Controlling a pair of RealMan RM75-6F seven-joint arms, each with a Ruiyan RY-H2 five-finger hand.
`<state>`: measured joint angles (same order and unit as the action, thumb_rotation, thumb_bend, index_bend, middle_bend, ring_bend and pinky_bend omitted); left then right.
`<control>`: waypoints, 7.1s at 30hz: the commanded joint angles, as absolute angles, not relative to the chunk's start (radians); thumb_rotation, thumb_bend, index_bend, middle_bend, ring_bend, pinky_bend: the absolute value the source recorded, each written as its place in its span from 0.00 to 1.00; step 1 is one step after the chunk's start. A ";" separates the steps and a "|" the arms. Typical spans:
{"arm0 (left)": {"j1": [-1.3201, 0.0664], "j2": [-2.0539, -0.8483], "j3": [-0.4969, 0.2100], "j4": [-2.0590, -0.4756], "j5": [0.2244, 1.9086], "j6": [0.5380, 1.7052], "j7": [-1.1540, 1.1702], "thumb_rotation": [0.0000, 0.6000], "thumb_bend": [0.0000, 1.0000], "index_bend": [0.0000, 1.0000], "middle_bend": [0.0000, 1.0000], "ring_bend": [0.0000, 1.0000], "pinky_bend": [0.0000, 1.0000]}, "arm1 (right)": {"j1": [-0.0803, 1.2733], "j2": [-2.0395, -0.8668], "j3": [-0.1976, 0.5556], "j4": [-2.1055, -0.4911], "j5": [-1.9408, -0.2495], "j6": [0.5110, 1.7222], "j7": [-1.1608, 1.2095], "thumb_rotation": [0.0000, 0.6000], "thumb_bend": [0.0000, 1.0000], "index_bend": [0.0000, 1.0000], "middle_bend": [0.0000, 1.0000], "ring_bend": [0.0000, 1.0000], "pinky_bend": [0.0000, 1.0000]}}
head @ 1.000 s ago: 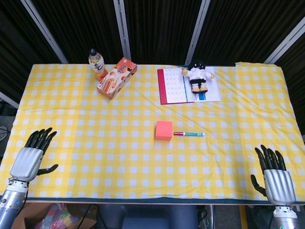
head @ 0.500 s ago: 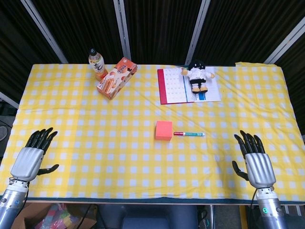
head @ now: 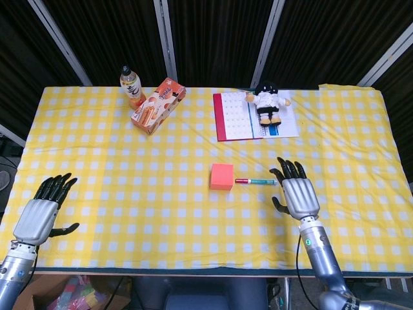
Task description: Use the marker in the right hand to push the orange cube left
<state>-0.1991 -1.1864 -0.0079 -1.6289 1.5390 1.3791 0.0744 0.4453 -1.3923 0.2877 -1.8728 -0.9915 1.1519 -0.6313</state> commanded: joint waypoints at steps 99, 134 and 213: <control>-0.212 -1.165 -0.005 -1.652 1.509 1.339 0.026 1.00 0.00 0.00 0.00 0.00 0.00 | 0.766 -1.614 0.293 -1.458 -0.567 1.053 -0.579 1.00 0.53 0.58 0.18 0.00 0.00; -0.222 -1.147 -0.005 -1.659 1.501 1.314 -0.030 1.00 0.00 0.00 0.00 0.00 0.00 | 0.936 -1.815 0.332 -1.376 -0.549 1.071 -0.689 1.00 0.53 0.58 0.18 0.00 0.00; -0.228 -1.143 0.007 -1.668 1.524 1.312 -0.041 1.00 0.00 0.00 0.00 0.00 0.00 | 1.034 -2.024 0.430 -1.323 -0.433 1.185 -0.821 1.00 0.54 0.58 0.18 0.00 0.00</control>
